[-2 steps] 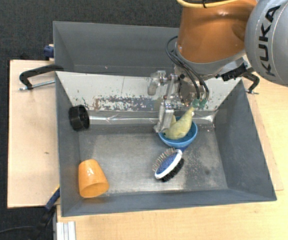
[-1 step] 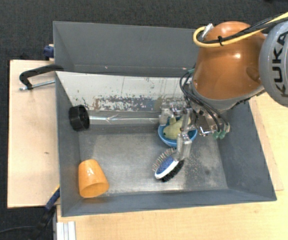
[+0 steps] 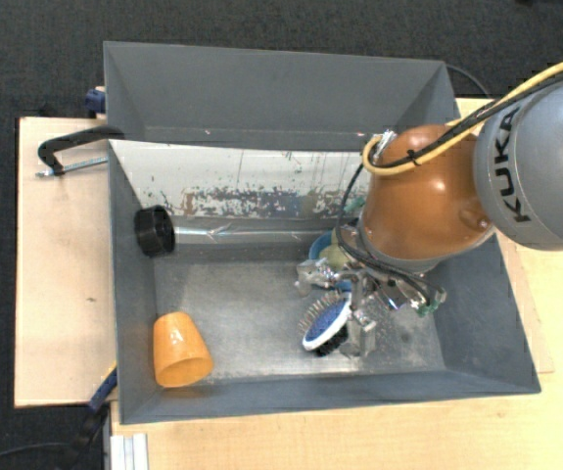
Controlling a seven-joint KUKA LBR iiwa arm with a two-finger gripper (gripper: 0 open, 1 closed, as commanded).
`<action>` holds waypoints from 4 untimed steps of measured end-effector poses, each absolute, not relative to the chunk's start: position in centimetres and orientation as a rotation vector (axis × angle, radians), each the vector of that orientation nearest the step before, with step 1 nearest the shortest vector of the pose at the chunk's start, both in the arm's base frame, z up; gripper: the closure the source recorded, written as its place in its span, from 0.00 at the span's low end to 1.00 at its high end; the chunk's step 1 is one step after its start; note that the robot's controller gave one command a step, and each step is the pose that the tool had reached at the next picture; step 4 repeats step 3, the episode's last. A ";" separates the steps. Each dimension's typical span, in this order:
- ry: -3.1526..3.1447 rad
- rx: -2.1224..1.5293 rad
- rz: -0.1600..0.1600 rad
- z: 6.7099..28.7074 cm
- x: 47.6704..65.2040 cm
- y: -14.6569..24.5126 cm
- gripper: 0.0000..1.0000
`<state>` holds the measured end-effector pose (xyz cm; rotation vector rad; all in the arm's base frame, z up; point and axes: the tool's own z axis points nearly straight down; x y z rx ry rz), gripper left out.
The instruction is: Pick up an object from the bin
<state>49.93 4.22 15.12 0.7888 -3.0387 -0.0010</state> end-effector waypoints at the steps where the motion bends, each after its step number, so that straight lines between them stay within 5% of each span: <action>1: -2.766 1.487 -0.002 9.8 51.0 4.1 0.00; 2: -2.767 1.486 -0.003 9.9 51.0 4.1 1.00; 3: -2.807 1.438 0.005 20.7 53.0 4.2 1.00; 4: -2.807 1.438 0.005 20.7 53.0 4.2 1.00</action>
Offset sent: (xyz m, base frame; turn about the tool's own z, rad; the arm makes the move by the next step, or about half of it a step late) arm 0.0110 -0.0022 -0.0522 -0.4802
